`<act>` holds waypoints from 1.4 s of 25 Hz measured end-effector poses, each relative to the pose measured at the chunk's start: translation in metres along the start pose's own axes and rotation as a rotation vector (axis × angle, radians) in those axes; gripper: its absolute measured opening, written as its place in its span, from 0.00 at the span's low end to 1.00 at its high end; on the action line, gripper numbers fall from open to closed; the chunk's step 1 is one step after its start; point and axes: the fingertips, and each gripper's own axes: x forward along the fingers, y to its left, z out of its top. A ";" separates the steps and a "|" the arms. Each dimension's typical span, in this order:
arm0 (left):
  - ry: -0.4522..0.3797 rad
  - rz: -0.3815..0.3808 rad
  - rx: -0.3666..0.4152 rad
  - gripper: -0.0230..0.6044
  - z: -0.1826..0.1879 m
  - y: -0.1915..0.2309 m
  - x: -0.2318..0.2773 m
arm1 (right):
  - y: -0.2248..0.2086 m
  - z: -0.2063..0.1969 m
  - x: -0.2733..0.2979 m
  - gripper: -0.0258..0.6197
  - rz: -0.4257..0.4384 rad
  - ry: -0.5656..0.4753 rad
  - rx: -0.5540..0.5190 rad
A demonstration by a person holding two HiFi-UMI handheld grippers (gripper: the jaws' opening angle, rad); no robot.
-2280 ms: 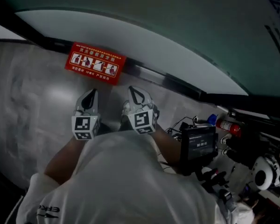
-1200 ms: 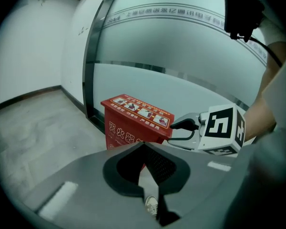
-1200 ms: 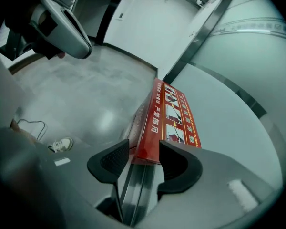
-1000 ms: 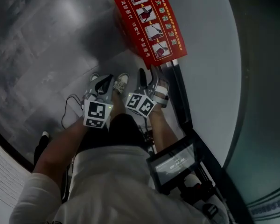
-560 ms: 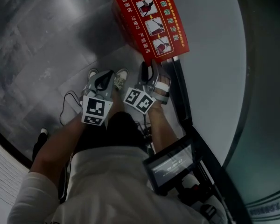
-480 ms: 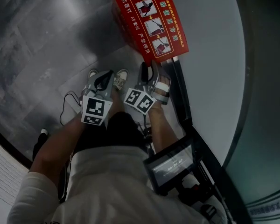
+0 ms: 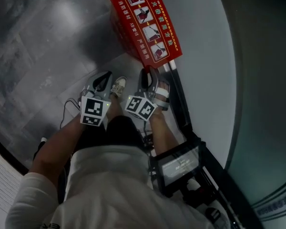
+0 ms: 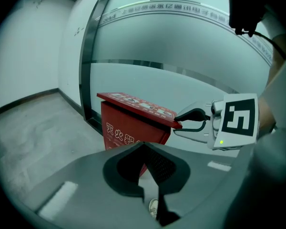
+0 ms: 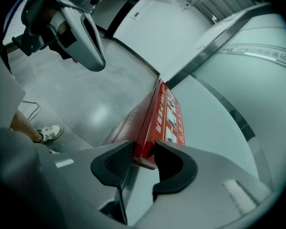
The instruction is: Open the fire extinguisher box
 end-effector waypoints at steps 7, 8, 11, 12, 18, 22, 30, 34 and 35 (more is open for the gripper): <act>-0.033 0.001 0.006 0.04 0.025 0.004 -0.019 | -0.023 0.014 -0.026 0.22 -0.012 -0.001 0.024; -0.038 -0.002 0.010 0.04 0.028 0.004 -0.020 | -0.028 0.015 -0.028 0.22 -0.015 0.000 0.033; -0.069 -0.006 0.023 0.04 0.050 0.008 -0.025 | -0.051 0.019 -0.033 0.20 -0.041 0.006 0.061; -0.082 -0.004 0.025 0.04 0.059 0.009 -0.029 | -0.062 0.019 -0.037 0.19 -0.052 0.010 0.071; -0.153 -0.012 0.075 0.04 0.109 0.004 -0.048 | -0.119 0.011 -0.053 0.17 -0.123 0.053 0.155; -0.182 -0.023 0.140 0.04 0.133 0.001 -0.055 | -0.135 0.005 -0.051 0.17 -0.128 0.064 0.182; -0.221 0.012 0.190 0.04 0.202 -0.014 -0.042 | -0.184 -0.015 -0.042 0.17 -0.106 0.027 0.256; -0.255 0.034 0.187 0.04 0.225 -0.018 -0.036 | -0.207 -0.026 -0.033 0.17 -0.112 0.018 0.263; -0.261 0.035 0.187 0.04 0.227 -0.018 -0.037 | -0.209 -0.027 -0.032 0.17 -0.114 0.021 0.265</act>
